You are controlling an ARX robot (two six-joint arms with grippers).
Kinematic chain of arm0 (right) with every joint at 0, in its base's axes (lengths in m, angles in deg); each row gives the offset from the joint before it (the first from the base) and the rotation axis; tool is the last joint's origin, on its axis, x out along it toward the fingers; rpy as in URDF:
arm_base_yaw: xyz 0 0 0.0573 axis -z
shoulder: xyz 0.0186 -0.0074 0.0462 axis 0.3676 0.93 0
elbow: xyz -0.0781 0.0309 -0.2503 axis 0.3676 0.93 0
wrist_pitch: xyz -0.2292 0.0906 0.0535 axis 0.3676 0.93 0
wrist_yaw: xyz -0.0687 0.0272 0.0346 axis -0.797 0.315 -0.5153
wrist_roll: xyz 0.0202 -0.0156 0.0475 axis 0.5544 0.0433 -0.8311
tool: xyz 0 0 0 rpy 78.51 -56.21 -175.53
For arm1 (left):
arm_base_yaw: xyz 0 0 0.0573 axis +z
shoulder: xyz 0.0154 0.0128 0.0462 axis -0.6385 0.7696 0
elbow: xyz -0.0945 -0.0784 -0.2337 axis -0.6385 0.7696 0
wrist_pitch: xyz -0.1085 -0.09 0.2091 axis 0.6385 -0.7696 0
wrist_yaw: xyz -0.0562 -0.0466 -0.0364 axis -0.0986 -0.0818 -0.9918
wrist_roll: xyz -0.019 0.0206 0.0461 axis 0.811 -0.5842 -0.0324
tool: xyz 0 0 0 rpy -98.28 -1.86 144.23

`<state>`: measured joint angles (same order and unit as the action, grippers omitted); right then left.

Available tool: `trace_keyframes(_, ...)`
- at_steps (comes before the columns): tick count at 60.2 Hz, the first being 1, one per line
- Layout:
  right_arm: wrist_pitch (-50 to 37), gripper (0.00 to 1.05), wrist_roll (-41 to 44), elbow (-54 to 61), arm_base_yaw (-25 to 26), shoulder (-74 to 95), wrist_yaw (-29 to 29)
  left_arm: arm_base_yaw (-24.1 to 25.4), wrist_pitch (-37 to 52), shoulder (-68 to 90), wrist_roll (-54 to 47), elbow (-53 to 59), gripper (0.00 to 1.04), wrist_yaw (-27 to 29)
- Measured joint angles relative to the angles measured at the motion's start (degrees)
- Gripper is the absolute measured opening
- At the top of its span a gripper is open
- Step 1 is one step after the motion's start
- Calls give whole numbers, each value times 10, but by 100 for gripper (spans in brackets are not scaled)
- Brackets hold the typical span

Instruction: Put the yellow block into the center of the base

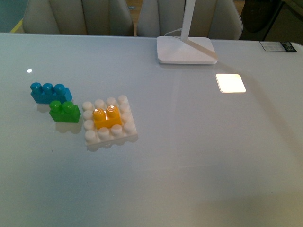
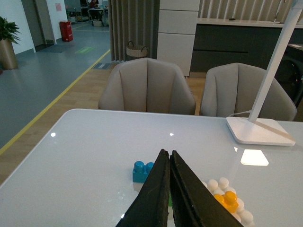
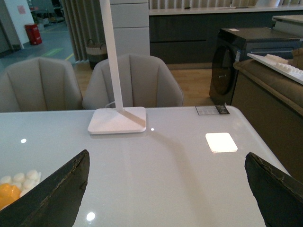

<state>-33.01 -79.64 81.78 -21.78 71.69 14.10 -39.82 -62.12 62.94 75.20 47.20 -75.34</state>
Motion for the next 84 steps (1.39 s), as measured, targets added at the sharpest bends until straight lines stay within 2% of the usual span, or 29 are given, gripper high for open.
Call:
trace_keyframes(29,0,96,0,0,0,0,0,0,-2,-3,0,0,4,0)
trace_keyframes(37,0,96,0,0,0,0,0,0,-2,-3,0,0,37,0)
trace_keyframes(44,0,96,0,0,0,0,0,0,-2,-3,0,0,57,0)
trace_keyframes(47,0,96,0,0,0,0,0,0,-2,-3,0,0,71,0)
trace_keyframes(51,0,96,0,0,0,0,0,0,-2,-3,0,0,85,0)
trace_keyframes(56,0,96,0,0,0,0,0,0,-2,-3,0,0,98,0)
trace_keyframes(84,0,96,0,0,0,0,0,0,-2,-3,-1,0,97,0)
